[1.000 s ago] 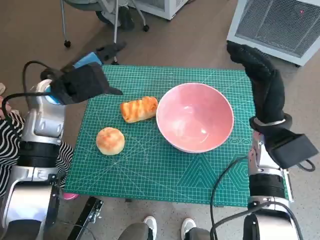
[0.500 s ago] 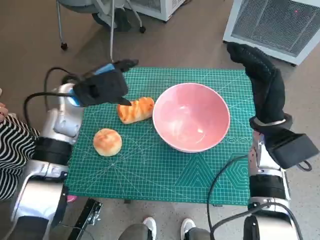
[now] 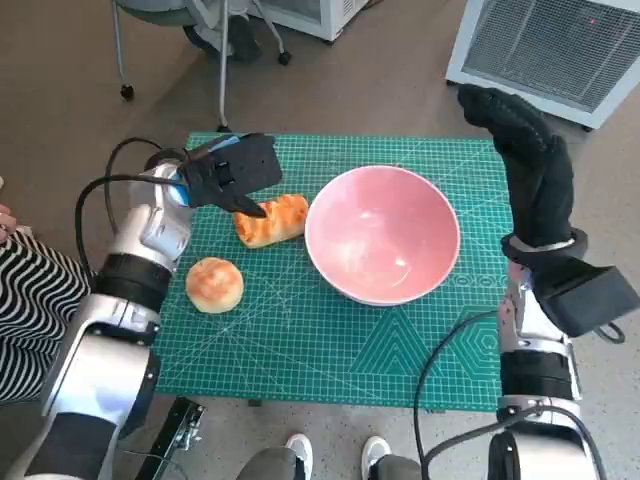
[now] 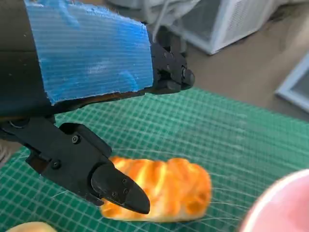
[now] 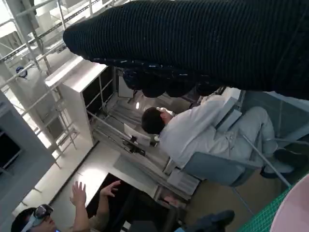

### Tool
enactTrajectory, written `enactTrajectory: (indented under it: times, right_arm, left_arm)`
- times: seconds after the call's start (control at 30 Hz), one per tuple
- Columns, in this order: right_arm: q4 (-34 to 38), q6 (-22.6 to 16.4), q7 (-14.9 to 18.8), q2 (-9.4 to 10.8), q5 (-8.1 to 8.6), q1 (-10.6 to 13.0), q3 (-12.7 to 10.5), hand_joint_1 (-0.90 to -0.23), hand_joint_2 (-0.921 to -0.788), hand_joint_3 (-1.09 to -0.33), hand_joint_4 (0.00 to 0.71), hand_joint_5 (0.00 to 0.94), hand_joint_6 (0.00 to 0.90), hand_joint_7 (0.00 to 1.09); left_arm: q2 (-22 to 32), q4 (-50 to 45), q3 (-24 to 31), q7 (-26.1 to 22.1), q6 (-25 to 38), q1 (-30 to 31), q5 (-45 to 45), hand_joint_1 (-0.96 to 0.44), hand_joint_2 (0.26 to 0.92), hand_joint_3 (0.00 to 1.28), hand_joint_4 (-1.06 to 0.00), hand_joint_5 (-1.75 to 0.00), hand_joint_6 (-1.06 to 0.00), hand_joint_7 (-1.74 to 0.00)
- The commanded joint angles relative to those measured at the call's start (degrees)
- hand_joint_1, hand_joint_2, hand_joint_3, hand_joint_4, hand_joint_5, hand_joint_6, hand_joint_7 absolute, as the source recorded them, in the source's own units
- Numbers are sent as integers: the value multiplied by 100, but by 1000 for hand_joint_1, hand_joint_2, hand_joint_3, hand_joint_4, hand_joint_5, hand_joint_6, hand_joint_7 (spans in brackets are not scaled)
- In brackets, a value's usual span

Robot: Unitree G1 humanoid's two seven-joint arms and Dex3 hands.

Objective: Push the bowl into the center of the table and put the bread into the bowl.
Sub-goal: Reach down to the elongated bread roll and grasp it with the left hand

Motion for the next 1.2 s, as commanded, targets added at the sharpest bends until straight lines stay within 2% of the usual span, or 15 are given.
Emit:
enactTrajectory:
  times: [0.03,0.37,0.83,1.0,1.13,1.2]
  right_arm:
    - [60,65,6,-67,92,175,-35,-751,-921,-726,157,2,33,417]
    - [-9,87,-17,-56,91,204,-68,-746,-921,-724,155,0,33,428]
    - [-2,65,-11,-11,125,197,-87,-742,-921,-726,156,1,34,442]
    - [7,63,8,-7,167,194,-83,-739,-921,-727,157,1,35,447]
    - [9,73,17,-14,203,188,-73,-738,-921,-727,157,1,35,450]
    - [9,76,24,-19,223,188,-68,-738,-921,-727,157,1,34,452]
  left_arm:
    - [-104,519,-146,88,42,-252,114,-274,707,3,-69,-2,-251,-2]
    - [-247,1144,-342,224,-32,-372,236,-288,713,3,-79,-4,-250,-1]
    - [-437,1505,-632,182,-47,-332,389,-340,722,4,-110,-10,-249,0]
    - [-538,1591,-709,261,0,-275,470,-357,723,3,-153,-25,-250,-1]
    - [-610,1615,-719,478,-1,-209,478,-333,726,3,-215,-46,-291,-18]
    - [-636,1612,-700,679,-57,-150,462,-269,739,6,-316,-79,-361,-39]
